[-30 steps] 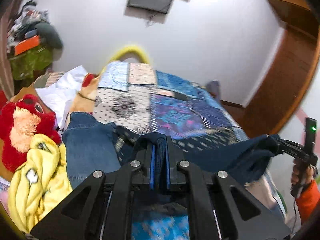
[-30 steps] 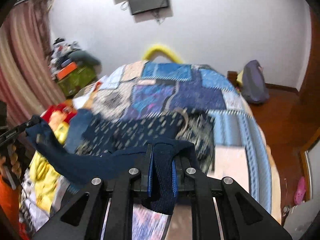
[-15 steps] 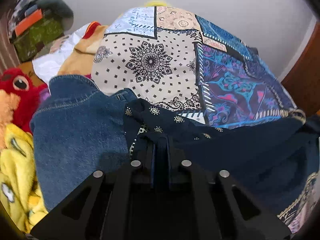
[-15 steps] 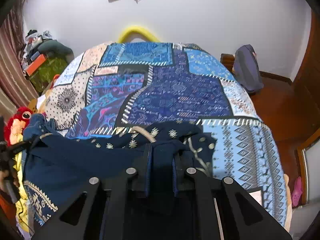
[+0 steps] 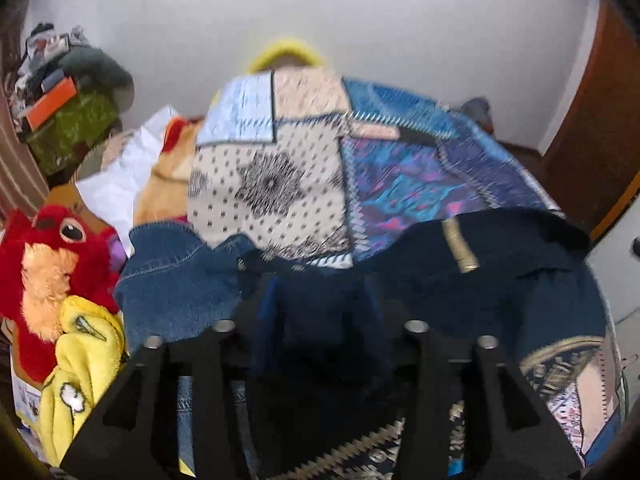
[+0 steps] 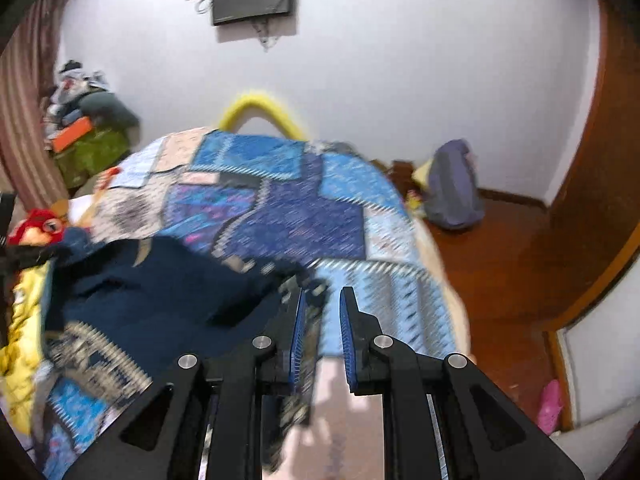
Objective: Fold large clothes
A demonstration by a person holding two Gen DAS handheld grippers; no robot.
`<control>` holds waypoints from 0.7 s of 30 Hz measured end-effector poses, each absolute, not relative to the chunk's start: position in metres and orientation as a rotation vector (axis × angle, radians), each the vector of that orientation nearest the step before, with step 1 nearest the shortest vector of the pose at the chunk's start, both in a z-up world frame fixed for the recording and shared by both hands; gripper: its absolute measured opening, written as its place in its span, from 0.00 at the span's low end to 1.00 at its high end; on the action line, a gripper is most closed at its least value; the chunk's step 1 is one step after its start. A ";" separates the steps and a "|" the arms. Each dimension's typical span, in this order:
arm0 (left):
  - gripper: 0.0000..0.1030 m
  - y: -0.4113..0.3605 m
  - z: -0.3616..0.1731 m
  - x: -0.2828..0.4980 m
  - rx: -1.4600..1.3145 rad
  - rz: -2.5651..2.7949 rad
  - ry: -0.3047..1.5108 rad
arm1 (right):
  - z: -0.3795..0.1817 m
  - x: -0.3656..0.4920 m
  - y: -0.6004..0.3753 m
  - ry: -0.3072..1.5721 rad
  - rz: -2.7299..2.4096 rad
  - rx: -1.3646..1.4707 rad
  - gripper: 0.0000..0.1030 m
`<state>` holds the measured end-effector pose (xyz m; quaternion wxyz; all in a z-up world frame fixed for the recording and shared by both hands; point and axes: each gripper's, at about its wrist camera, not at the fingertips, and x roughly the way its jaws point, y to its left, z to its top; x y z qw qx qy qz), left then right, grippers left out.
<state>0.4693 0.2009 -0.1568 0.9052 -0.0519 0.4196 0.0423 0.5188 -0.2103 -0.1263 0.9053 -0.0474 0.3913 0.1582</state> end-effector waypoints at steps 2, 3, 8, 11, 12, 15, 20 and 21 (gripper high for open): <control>0.50 0.189 -0.153 0.461 -0.094 0.044 0.848 | -0.134 0.508 -0.204 0.831 0.365 -0.087 0.12; 0.51 0.181 -0.154 0.458 -0.083 0.020 0.854 | -0.139 0.503 -0.198 0.838 0.388 -0.083 0.12; 0.54 0.142 -0.192 0.459 -0.028 -0.088 0.944 | -0.169 0.501 -0.167 0.892 0.473 -0.074 0.12; 0.54 0.124 -0.226 0.475 -0.011 -0.099 1.008 | -0.197 0.517 -0.143 0.949 0.496 -0.060 0.12; 0.54 0.122 -0.235 0.483 -0.005 -0.078 0.997 | -0.203 0.522 -0.137 0.960 0.496 -0.058 0.12; 0.54 0.122 -0.240 0.507 0.006 -0.019 0.943 | -0.224 0.547 -0.115 0.958 0.452 -0.084 0.12; 0.54 0.131 -0.221 0.551 0.020 0.096 0.892 | -0.228 0.593 -0.111 0.953 0.328 -0.001 0.12; 0.54 0.135 -0.212 0.553 0.019 0.121 0.865 | -0.220 0.598 -0.114 0.924 0.281 -0.006 0.12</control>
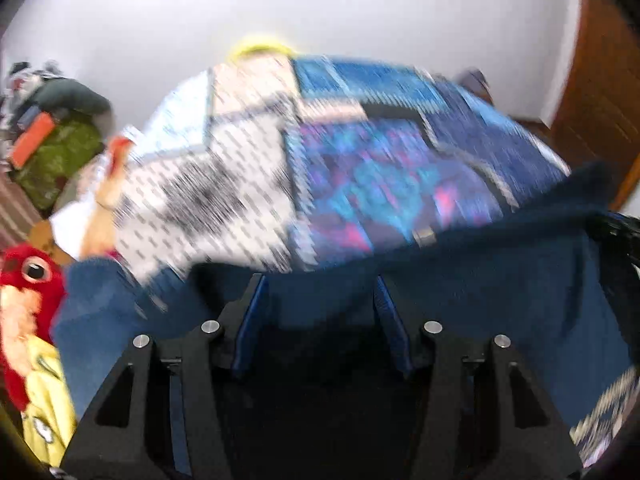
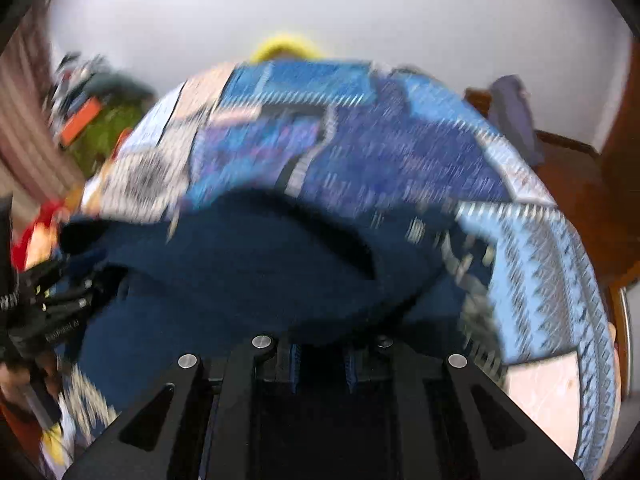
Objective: Fold large clothes
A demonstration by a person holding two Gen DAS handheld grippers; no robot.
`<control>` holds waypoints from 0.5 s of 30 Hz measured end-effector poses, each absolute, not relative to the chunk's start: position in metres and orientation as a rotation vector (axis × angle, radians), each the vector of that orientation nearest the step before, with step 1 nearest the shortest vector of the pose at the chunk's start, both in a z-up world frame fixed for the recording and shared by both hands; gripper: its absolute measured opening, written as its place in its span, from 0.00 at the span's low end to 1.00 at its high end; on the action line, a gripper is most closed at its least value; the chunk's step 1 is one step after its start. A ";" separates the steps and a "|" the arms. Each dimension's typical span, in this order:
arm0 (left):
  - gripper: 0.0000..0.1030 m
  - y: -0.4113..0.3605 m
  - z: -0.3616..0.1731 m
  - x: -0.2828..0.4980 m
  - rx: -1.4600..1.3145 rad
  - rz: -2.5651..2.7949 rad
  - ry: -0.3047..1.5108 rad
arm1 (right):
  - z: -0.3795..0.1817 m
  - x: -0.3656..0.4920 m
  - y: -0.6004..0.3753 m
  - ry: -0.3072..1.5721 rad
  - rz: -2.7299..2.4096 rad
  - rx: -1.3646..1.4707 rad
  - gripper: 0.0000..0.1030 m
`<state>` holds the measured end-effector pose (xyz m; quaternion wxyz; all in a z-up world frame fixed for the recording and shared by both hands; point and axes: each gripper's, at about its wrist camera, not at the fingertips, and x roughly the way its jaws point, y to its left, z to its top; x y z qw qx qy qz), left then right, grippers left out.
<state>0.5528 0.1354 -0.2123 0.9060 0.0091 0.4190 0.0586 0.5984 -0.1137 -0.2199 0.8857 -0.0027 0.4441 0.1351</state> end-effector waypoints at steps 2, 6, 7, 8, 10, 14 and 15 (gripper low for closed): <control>0.54 0.143 -0.193 0.549 0.010 0.143 0.818 | -0.204 0.605 -0.119 0.883 0.240 0.026 0.12; 0.54 0.146 -0.170 0.526 0.000 0.069 0.800 | -0.181 0.599 -0.116 0.891 0.338 0.060 0.12; 0.54 0.143 -0.166 0.517 0.006 0.043 0.806 | -0.176 0.590 -0.111 0.883 0.366 0.037 0.12; 0.54 0.140 -0.164 0.510 0.012 0.022 0.810 | -0.172 0.582 -0.108 0.875 0.384 0.019 0.12; 0.54 0.134 -0.162 0.492 0.017 -0.025 0.815 | -0.167 0.562 -0.096 0.869 0.438 -0.019 0.12; 0.54 0.121 -0.164 0.462 0.056 -0.073 0.816 | -0.162 0.528 -0.075 0.873 0.510 -0.042 0.12; 0.55 0.118 -0.165 0.455 0.064 -0.076 0.815 | -0.163 0.519 -0.069 0.874 0.531 -0.050 0.12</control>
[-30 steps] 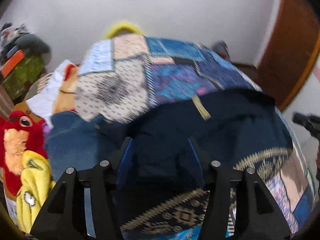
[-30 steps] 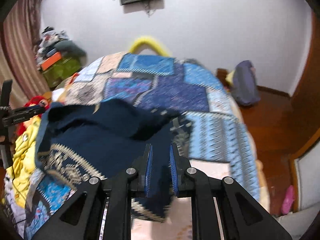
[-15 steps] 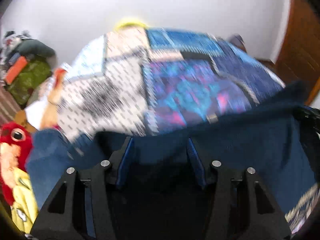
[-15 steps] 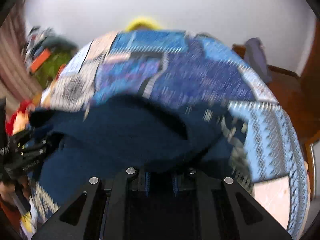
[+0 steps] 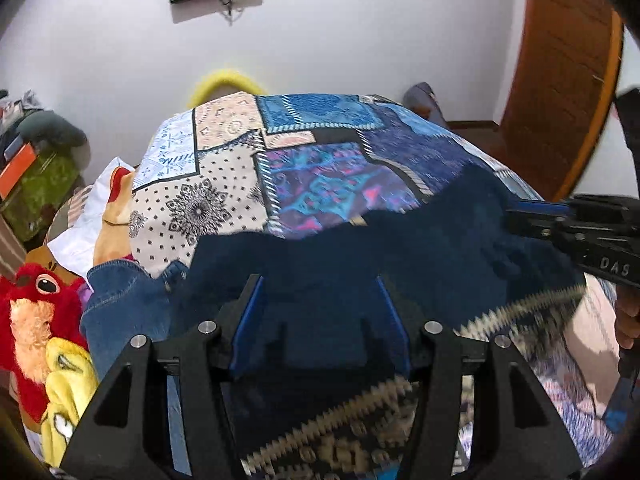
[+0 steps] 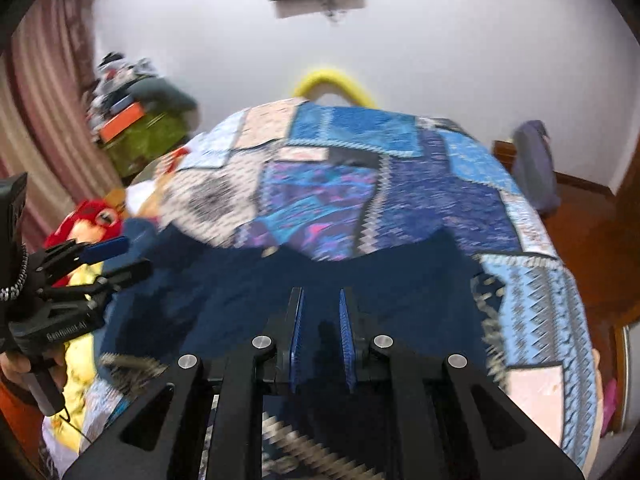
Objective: Fold large clothes
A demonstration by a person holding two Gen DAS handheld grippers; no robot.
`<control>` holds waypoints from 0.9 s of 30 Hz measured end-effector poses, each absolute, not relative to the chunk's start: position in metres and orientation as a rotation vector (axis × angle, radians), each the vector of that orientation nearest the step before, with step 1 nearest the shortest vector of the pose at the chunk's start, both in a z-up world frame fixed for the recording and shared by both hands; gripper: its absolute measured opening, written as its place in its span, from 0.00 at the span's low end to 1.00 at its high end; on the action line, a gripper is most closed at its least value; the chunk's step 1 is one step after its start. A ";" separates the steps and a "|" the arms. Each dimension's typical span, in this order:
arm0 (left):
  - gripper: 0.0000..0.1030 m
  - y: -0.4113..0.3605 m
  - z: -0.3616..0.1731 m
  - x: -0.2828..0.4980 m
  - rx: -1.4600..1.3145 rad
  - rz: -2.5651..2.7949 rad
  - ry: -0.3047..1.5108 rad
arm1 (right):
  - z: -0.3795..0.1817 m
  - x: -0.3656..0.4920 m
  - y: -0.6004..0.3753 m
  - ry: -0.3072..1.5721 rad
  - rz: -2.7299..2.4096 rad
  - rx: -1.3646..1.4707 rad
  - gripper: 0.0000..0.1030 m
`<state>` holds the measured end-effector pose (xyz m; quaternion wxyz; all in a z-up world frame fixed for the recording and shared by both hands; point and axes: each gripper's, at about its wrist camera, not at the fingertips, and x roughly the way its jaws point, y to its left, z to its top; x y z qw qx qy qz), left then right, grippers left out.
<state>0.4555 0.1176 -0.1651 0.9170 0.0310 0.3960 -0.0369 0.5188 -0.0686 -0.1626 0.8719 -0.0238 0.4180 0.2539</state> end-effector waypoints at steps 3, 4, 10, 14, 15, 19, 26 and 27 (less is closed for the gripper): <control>0.59 0.110 -0.174 0.440 0.099 -0.065 0.818 | -0.166 0.496 -0.051 0.875 0.575 -0.094 0.12; 0.59 0.106 -0.180 0.437 0.113 -0.060 0.825 | -0.170 0.488 -0.044 0.876 0.580 -0.124 0.12; 0.63 0.100 -0.218 0.438 0.104 -0.061 0.895 | -0.212 0.467 -0.022 0.913 0.521 -0.370 0.12; 0.69 0.106 -0.246 0.434 0.126 -0.006 0.920 | -0.230 0.463 -0.030 0.893 0.453 -0.480 0.12; 0.72 0.109 -0.250 0.432 0.115 0.000 0.920 | -0.231 0.461 -0.036 0.896 0.455 -0.467 0.12; 0.77 0.132 -0.259 0.420 0.079 0.047 0.917 | -0.234 0.453 -0.054 0.879 0.442 -0.454 0.12; 0.77 0.171 -0.266 0.389 0.053 0.170 0.940 | -0.236 0.438 -0.077 0.821 0.353 -0.509 0.19; 0.77 0.175 -0.267 0.385 0.051 0.183 0.944 | -0.236 0.439 -0.084 0.824 0.340 -0.489 0.40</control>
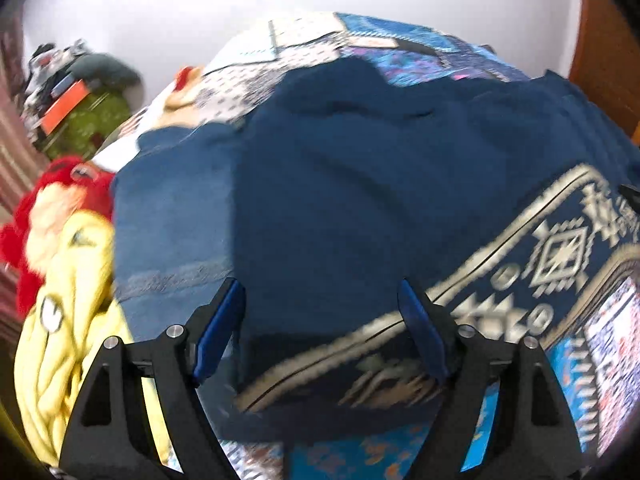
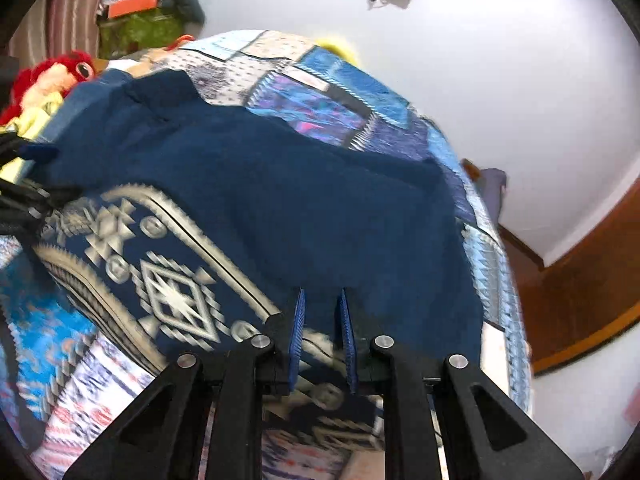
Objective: Fold large clothes
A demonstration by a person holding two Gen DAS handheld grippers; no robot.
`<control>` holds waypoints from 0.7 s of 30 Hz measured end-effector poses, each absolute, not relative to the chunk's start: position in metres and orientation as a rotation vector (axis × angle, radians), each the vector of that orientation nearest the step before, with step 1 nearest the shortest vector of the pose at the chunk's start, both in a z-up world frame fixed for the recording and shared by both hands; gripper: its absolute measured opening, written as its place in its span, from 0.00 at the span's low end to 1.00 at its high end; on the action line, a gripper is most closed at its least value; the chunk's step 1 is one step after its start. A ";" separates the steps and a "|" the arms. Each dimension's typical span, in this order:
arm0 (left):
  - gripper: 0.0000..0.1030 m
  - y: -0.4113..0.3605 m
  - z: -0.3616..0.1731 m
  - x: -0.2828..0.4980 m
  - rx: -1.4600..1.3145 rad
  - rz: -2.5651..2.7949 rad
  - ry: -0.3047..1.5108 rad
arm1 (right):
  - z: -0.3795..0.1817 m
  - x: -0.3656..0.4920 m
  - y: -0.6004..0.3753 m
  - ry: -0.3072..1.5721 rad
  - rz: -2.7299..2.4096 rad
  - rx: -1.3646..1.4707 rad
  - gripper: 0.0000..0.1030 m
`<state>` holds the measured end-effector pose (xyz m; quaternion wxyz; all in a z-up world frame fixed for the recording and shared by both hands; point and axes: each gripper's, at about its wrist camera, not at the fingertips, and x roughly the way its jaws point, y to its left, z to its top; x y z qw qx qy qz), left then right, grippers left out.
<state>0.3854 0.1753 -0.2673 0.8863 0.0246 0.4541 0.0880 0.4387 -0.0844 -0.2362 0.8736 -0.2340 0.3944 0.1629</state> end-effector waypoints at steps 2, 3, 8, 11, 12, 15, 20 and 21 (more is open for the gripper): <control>0.77 0.188 -0.273 0.374 0.015 0.216 0.961 | -0.234 0.442 -0.108 0.799 0.232 -0.455 0.91; 0.77 0.196 -0.275 0.370 -0.017 0.224 0.969 | -0.233 0.444 -0.119 0.804 0.228 -0.418 1.00; 0.77 0.227 -0.269 0.339 -0.152 0.308 0.936 | -0.234 0.453 -0.175 0.937 0.199 -0.242 1.00; 0.77 0.237 -0.262 0.325 -0.187 0.322 0.925 | -0.227 0.446 -0.199 0.941 0.175 -0.214 1.00; 0.77 0.238 -0.260 0.321 -0.206 0.317 0.927 | -0.223 0.443 -0.204 0.937 0.171 -0.207 1.00; 0.77 0.240 -0.251 0.307 -0.310 0.271 0.916 | -0.212 0.436 -0.212 0.915 0.177 -0.192 1.00; 0.77 0.218 -0.237 0.296 -0.425 0.151 0.877 | -0.192 0.424 -0.202 0.874 0.236 -0.096 1.00; 0.77 0.213 -0.238 0.296 -0.458 0.117 0.881 | -0.190 0.422 -0.198 0.869 0.251 -0.076 1.00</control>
